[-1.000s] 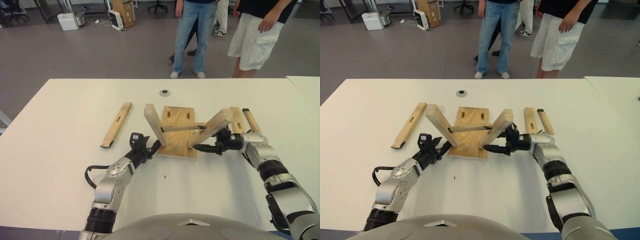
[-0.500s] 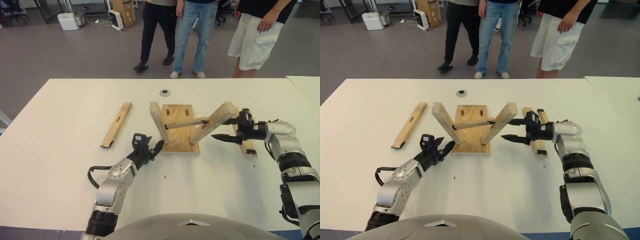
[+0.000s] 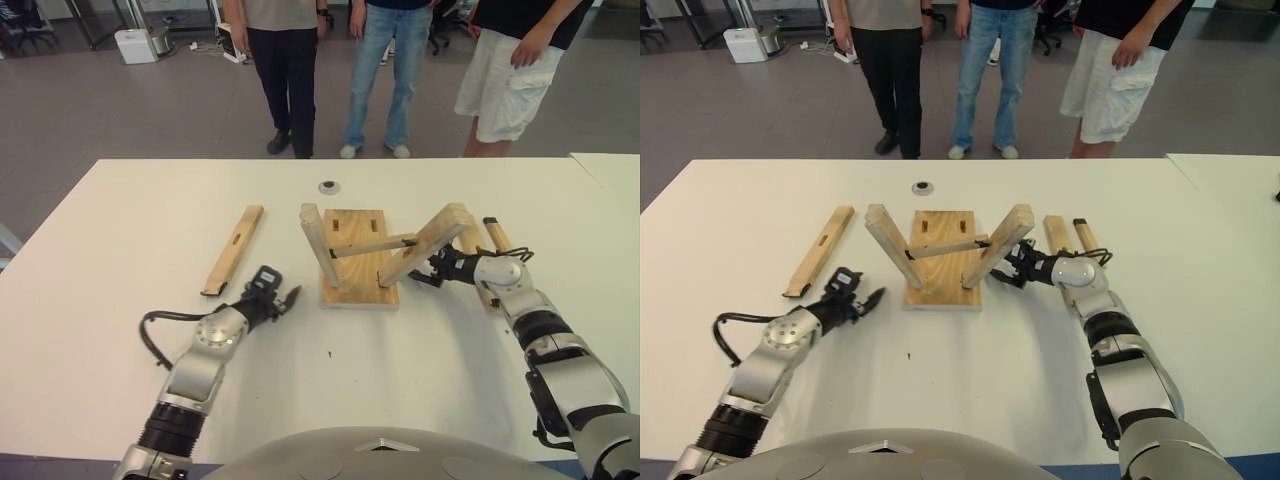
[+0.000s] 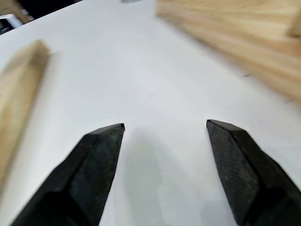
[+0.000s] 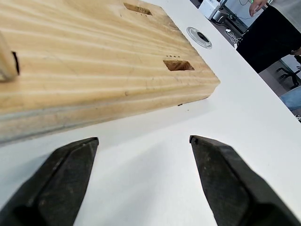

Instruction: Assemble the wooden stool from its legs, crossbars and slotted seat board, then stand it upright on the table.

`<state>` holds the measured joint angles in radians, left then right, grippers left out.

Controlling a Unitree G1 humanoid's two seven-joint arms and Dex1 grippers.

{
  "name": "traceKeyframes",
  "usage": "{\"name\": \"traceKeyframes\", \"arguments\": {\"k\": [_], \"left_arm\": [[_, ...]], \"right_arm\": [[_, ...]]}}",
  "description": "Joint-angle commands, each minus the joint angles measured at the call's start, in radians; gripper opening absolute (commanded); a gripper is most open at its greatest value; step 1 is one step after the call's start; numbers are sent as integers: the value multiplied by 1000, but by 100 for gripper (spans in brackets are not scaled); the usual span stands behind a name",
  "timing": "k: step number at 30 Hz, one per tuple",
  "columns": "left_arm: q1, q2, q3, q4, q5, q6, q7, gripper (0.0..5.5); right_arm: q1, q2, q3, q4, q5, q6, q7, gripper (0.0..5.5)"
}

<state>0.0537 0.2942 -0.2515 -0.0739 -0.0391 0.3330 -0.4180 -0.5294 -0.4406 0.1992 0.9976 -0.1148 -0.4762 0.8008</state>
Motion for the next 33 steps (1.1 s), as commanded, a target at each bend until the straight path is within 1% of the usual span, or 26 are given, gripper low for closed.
{"name": "traceKeyframes", "arguments": {"k": [1, 4, 8, 10, 11, 13, 14, 16, 18, 20, 23, 27, 29, 31, 33], "left_arm": [[-20, -34, -15, 35, -4, 8, -6, 321], [-23, -35, -2, 45, -1, -1, -2, 321], [9, -31, 28, 35, -7, -7, 11, 321], [27, -32, 36, 22, -8, -8, 16, 321], [35, -35, 39, 16, -8, -7, 20, 321], [36, -38, 41, 15, -10, -6, 19, 321], [41, -41, 43, 9, -9, -5, 24, 321], [47, -47, 49, 0, -10, -3, 30, 321], [53, -53, 54, 0, -10, -5, 35, 321], [77, -63, 66, -11, -13, -5, 53, 321], [103, -78, 84, -17, -15, -10, 79, 321], [95, -97, 90, 8, -11, -27, 97, 321], [45, -108, 75, 49, -1, -39, 96, 321], [-16, -129, 54, 71, -12, -34, 71, 321], [-39, -140, 49, 75, -18, -37, 66, 321]], "right_arm": [[-40, 55, 22, 86, -42, 6, -40, 363], [-60, 56, 2, 120, -34, 2, -91, 363], [-120, -41, -92, 81, 22, 14, -146, 363], [-181, -101, -152, -49, 59, 53, -145, 363], [-201, -126, -174, -156, 73, 89, -141, 363], [-206, -168, -209, -473, 87, 213, -150, 363], [-205, -175, -210, -591, 85, 267, -156, 363], [-188, -185, -199, -885, 68, 419, -157, 363], [-147, -136, -172, -1223, 121, 641, -179, 363], [-105, -70, -132, -1415, 150, 769, -211, 363], [-94, -23, -104, -1542, 184, 900, -215, 363], [-109, 11, -72, -1658, 240, 1071, -217, 363], [-69, -17, -24, -1698, 229, 1127, -210, 363], [-8, -83, 36, -1690, 148, 1094, -208, 363], [24, -136, 70, -1652, 56, 1034, -234, 363]]}}
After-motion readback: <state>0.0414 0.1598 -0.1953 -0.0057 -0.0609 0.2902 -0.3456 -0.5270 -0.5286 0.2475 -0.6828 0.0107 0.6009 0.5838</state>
